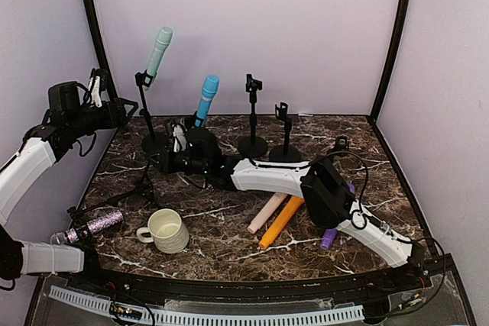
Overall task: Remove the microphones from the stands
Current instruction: Adjust the microphone stand with the microphone at the center of the board.
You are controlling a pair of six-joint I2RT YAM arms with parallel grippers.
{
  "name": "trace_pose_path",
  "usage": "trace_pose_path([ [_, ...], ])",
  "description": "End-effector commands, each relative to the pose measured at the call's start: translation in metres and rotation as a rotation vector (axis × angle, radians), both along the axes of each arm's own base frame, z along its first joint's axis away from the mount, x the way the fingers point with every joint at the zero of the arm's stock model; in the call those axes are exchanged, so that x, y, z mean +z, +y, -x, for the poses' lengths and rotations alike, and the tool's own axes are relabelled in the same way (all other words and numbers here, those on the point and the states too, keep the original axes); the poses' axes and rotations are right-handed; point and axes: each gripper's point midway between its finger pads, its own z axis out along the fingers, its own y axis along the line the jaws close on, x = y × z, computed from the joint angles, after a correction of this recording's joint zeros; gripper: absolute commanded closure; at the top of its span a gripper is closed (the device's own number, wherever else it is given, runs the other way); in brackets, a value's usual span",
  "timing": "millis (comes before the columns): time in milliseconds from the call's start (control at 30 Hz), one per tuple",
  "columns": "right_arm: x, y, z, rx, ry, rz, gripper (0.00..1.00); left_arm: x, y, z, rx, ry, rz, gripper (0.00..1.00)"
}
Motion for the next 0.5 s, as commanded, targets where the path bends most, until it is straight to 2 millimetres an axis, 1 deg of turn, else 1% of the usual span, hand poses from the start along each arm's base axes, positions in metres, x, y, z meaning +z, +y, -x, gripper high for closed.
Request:
trace_pose_path([
  [0,0.016,-0.006,0.003,-0.023,0.012,-0.068,0.7,0.007,0.002,0.003,0.005,-0.036,0.0,0.16],
  [200,0.036,-0.027,-0.006,-0.118,0.022,-0.097,0.86,0.007,0.002,0.003,0.008,-0.035,-0.007,0.16],
  [333,0.044,-0.048,-0.014,-0.17,0.076,-0.157,0.92,0.006,0.003,0.003,0.008,-0.036,-0.01,0.16],
  [467,0.05,-0.068,-0.022,-0.226,0.093,-0.185,1.0,0.007,0.001,0.004,-0.001,-0.04,-0.015,0.16],
])
